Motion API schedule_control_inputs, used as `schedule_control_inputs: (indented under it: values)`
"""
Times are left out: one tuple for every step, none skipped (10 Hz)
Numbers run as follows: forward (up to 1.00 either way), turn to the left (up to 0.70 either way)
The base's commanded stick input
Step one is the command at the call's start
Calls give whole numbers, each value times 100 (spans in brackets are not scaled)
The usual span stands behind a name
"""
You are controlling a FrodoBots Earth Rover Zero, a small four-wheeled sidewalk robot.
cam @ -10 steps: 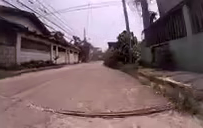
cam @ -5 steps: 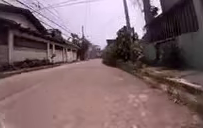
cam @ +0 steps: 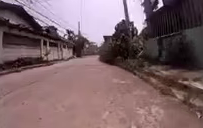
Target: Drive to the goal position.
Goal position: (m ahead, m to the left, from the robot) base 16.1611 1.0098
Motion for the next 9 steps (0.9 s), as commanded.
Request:
schedule_control_inputs:
  values:
    - [100,1]
    - [100,1]
    - [100,1]
    - [100,1]
    - [100,1]
    - [100,1]
    - [100,1]
    - [100,1]
    - [100,1]
